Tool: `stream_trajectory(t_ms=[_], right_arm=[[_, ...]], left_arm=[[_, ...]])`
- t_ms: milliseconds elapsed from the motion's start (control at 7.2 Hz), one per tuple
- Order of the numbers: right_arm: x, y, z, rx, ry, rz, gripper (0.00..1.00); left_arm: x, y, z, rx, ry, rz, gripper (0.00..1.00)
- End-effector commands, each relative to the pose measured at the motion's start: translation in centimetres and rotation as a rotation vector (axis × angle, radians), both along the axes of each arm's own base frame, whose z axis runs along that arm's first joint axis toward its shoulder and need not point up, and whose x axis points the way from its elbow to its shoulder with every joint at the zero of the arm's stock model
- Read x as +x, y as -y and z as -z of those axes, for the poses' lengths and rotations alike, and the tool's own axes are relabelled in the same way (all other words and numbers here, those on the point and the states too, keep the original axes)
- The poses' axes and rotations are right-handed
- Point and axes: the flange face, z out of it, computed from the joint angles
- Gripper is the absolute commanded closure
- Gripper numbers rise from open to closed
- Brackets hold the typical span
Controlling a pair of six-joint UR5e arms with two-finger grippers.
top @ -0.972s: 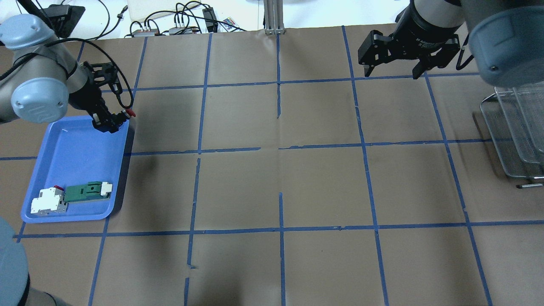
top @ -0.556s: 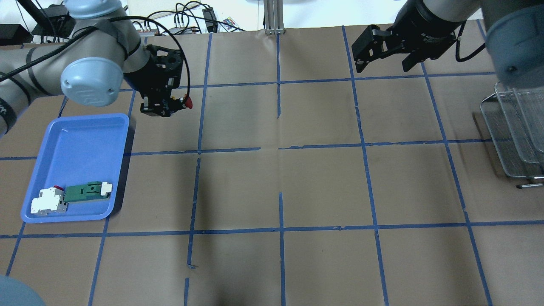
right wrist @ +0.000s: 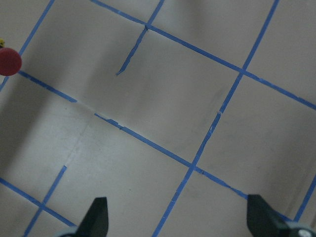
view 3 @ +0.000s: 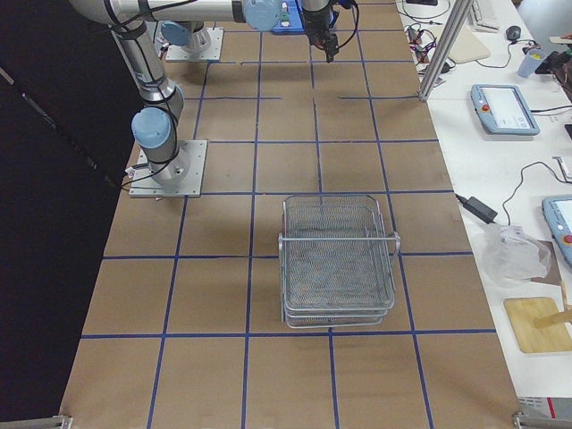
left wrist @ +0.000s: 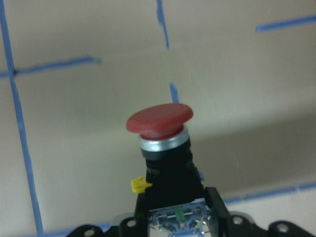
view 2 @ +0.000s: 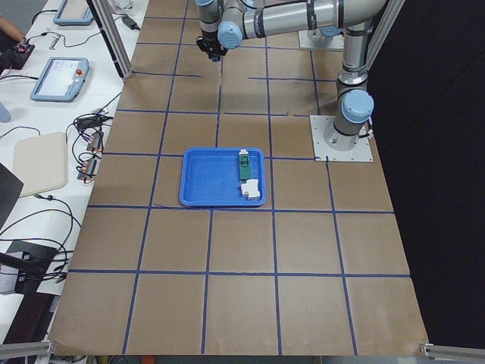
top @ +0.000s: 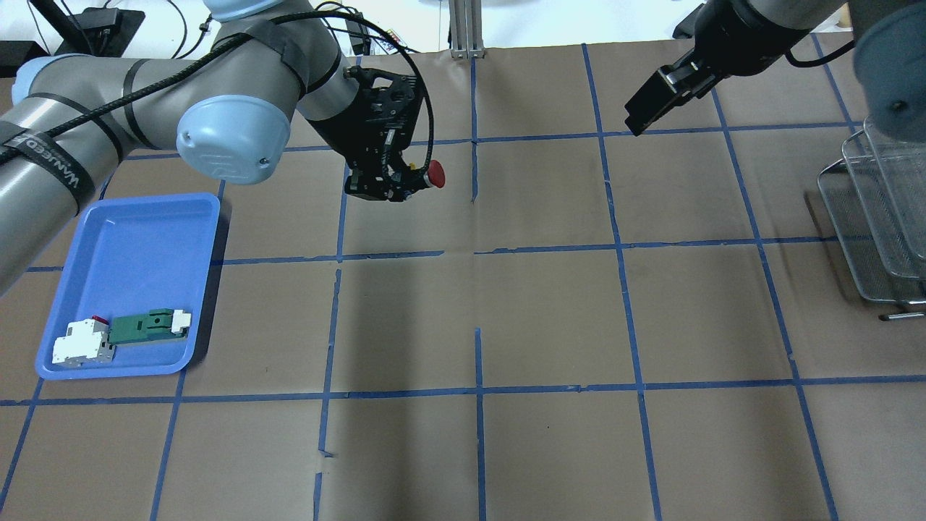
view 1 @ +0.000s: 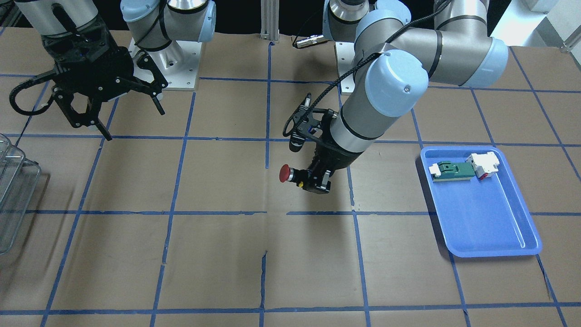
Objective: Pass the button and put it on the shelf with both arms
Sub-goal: 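Carry the button with the left gripper toward the right gripper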
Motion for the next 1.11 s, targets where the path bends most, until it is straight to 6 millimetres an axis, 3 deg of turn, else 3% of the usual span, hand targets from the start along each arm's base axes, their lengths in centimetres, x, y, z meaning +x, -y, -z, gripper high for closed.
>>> stream_trajectory(t_ms=[0, 278, 417, 694, 972], right_arm=[[0.0, -0.4, 0.6, -0.031, -0.013, -0.346, 0.02], [0.0, -0.6, 1.4, -0.052, 0.010, -0.583, 0.01], [1.0, -0.6, 1.0, -0.101, 0.105, -0.638, 0.01], [1.5, -0.6, 1.0, -0.124, 0.154, -0.655, 0.00], [1.6, -0.8, 2.4, -0.128, 0.149, -0.739, 0.00]], left_arm=[[-3.7, -1.1, -1.9, 0.002, -0.150, 0.024, 1.00], [-7.6, -3.5, -3.4, 0.003, -0.161, -0.011, 1.00], [-8.5, -3.6, -3.1, 0.025, -0.213, 0.000, 1.00], [-8.9, -4.4, -3.5, 0.028, -0.250, 0.017, 1.00], [-9.3, -4.4, -4.6, 0.042, -0.320, 0.011, 1.00]])
